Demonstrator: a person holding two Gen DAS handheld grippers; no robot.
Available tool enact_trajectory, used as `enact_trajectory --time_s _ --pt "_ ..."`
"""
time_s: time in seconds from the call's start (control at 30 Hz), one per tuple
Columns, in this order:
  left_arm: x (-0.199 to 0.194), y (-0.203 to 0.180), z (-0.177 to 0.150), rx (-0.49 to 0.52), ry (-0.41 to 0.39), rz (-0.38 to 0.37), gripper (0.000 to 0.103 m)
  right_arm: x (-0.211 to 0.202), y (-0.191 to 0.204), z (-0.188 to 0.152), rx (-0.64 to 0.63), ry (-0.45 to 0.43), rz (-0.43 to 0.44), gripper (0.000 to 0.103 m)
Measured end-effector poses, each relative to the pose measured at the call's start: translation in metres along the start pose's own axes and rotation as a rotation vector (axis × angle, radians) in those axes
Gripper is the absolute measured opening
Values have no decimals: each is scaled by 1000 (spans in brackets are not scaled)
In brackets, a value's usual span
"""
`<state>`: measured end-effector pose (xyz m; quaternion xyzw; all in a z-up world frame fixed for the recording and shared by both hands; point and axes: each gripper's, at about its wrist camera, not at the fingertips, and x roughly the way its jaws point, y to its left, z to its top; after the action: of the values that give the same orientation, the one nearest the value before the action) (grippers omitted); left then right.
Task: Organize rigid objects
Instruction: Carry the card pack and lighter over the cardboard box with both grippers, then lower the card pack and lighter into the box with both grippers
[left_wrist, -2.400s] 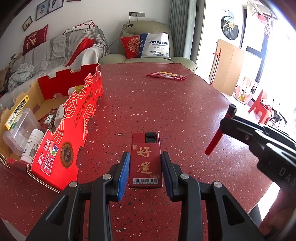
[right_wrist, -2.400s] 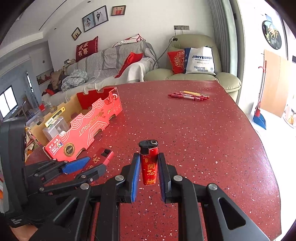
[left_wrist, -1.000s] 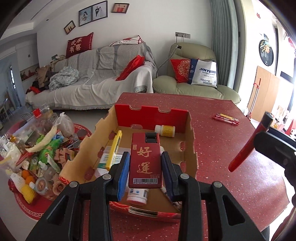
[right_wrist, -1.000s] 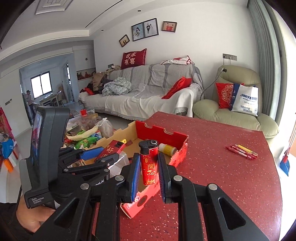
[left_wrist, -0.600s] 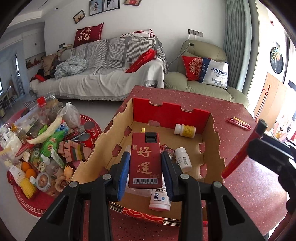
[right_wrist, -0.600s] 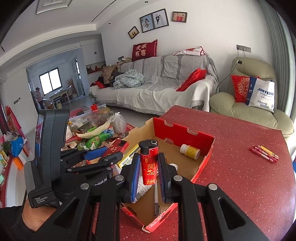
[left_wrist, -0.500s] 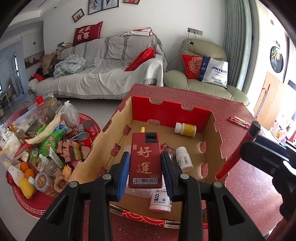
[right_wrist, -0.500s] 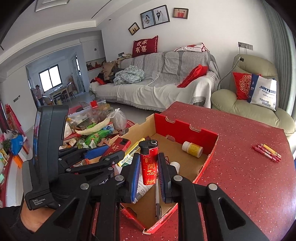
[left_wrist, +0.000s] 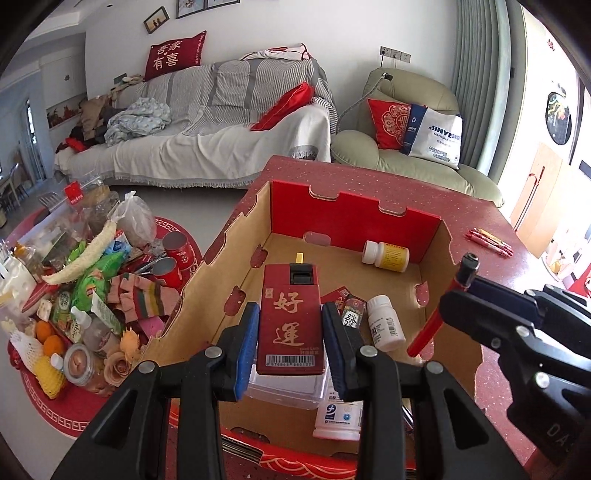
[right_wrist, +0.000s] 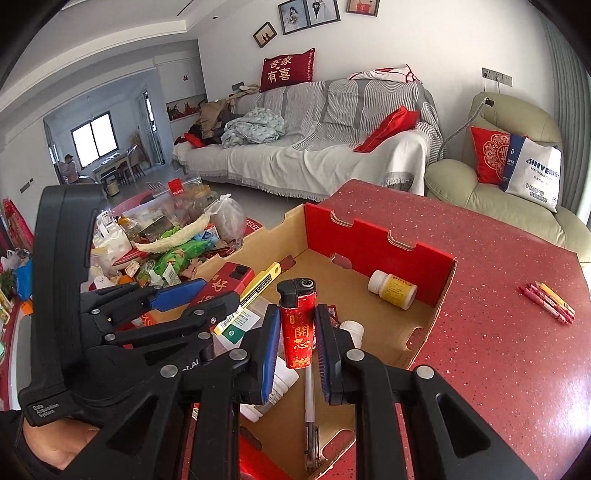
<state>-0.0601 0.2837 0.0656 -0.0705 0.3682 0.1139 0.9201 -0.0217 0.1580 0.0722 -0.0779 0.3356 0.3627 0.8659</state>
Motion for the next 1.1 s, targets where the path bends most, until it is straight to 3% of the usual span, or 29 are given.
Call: enact_trajectory --time_s 0.3,0.73,1.1 --pt "14 1 5 19 29 0 37 19 -1 3 -7 62 -18 20" --pt "21 -3 6 49 67 12 37 24 2 9 -23 73 -16 20" --pt "24 -9 5 91 114 28 37 29 -2 9 -26 153 -14 20"
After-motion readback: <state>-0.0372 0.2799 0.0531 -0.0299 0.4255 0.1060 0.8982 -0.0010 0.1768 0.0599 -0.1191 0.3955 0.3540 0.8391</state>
